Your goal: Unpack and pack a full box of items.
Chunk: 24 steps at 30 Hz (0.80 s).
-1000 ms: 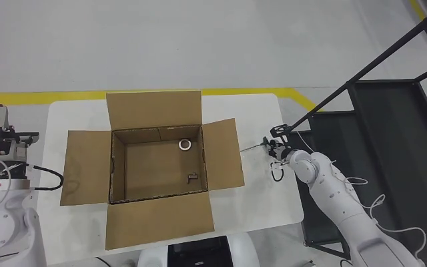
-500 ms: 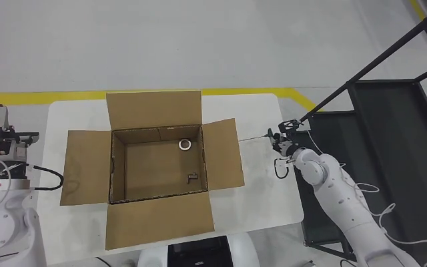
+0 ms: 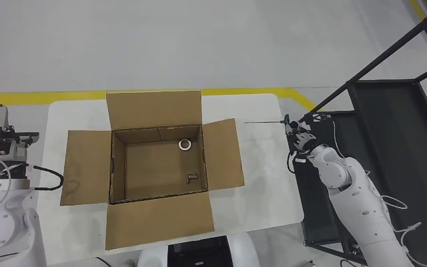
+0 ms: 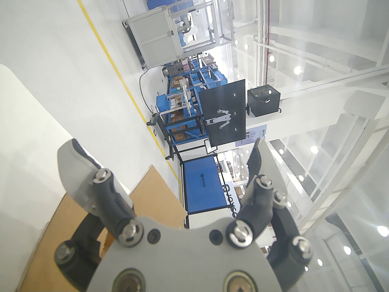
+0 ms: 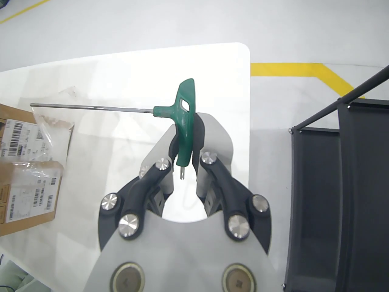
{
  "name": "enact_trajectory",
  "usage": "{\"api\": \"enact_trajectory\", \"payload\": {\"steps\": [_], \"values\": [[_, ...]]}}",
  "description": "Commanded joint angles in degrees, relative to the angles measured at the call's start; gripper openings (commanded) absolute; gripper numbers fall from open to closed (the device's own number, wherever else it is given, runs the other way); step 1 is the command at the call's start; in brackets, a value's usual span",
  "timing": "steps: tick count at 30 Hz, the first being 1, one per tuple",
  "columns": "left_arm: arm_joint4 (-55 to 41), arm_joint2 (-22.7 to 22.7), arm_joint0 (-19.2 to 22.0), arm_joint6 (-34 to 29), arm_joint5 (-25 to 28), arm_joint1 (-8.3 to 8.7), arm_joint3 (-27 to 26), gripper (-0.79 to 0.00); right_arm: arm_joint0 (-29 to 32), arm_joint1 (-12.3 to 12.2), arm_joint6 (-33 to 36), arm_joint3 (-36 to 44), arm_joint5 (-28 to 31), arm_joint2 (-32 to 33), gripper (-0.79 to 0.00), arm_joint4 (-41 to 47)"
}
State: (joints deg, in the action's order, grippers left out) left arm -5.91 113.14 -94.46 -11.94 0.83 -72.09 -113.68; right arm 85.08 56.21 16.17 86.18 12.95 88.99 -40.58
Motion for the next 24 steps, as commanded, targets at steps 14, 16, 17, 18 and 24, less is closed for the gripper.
{"api": "enact_trajectory", "payload": {"steps": [14, 16, 17, 18, 24], "values": [[0.0, 0.0, 0.0, 0.0, 0.0, 0.0, 0.0, 0.0, 10.0, -0.6, -2.4, 13.4, 4.0, 12.8, -0.785, 5.4], [0.0, 0.0, 0.0, 0.0, 0.0, 0.0, 0.0, 0.0, 10.3, -0.6, -2.4, 14.3, 3.5, 13.8, -0.785, 5.5], [0.0, 0.0, 0.0, 0.0, 0.0, 0.0, 0.0, 0.0, 10.5, -0.5, -2.3, 14.7, 3.4, 14.3, -0.785, 5.7], [0.0, 0.0, 0.0, 0.0, 0.0, 0.0, 0.0, 0.0, 10.8, -0.5, -2.4, 15.2, 3.6, 14.7, -0.785, 6.1], [0.0, 0.0, 0.0, 0.0, 0.0, 0.0, 0.0, 0.0, 12.1, -0.5, -1.1, 20.3, 6.2, 14.7, -0.785, 3.3]]}}
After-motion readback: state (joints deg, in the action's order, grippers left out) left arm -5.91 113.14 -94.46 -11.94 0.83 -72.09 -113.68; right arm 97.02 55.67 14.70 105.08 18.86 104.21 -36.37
